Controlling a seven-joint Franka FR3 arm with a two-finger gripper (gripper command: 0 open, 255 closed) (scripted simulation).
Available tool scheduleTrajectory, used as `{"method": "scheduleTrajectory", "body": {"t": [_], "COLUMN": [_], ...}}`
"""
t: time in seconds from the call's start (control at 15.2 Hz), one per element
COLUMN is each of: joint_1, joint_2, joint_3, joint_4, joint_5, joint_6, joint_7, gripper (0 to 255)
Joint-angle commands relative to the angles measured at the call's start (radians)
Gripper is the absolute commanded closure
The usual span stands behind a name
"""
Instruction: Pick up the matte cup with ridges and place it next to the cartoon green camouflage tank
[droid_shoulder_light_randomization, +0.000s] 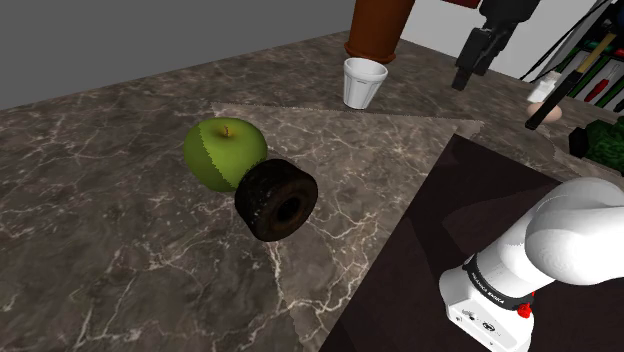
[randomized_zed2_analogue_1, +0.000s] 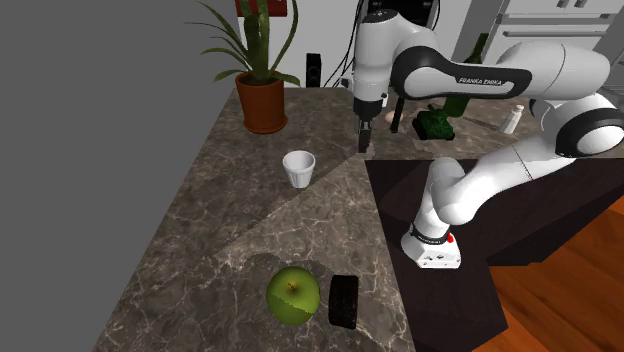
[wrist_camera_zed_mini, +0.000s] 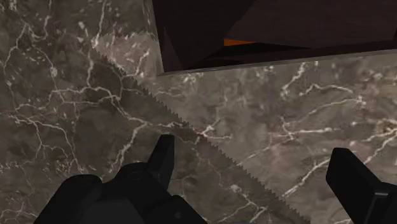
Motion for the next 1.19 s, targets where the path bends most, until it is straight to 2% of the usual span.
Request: {"method": "scheduleTrajectory", "body": {"t": [0.0, 0.46, 0.92, 0.99, 1.12], "joint_1": [0.000, 0.020, 0.041, 0.041, 0.043], "joint_2": [0.000, 0.285, 0.572, 0.595, 0.589], "joint_3": [0.000, -0.062, -0.117, -0.121, -0.117], "joint_4": [0.000, 0.180, 0.419, 0.440, 0.407], "joint_5": [0.000, 0.124, 0.278, 0.292, 0.293], "joint_6": [0.000, 0.086, 0.103, 0.101, 0.128], "joint_7": [0.000, -0.032, -0.089, -0.093, -0.094], "gripper": [0, 0, 0, 0, 0]}}
